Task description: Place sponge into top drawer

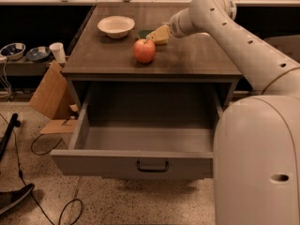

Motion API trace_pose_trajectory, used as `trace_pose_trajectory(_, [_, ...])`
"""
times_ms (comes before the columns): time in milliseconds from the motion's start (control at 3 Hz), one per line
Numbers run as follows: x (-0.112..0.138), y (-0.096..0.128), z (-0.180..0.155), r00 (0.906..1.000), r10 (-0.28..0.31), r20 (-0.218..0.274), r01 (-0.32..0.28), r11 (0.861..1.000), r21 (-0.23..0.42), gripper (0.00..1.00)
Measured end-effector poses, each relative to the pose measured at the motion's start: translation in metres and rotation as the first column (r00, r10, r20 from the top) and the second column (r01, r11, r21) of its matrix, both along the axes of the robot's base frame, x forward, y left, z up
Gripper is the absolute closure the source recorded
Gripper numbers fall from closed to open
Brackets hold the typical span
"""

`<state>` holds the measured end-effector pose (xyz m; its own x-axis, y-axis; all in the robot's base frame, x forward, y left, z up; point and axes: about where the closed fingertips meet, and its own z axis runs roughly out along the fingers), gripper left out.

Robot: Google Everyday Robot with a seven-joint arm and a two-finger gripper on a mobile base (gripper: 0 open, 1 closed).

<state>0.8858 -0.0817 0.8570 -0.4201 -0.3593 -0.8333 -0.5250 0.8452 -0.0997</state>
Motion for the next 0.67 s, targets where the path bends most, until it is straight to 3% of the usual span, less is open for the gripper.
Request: trace_pose_trajectory(667, [0.0081,0.0024,-0.0142,0.9998,-0.006,0.02,0.006,1.0,-0.018,0.0])
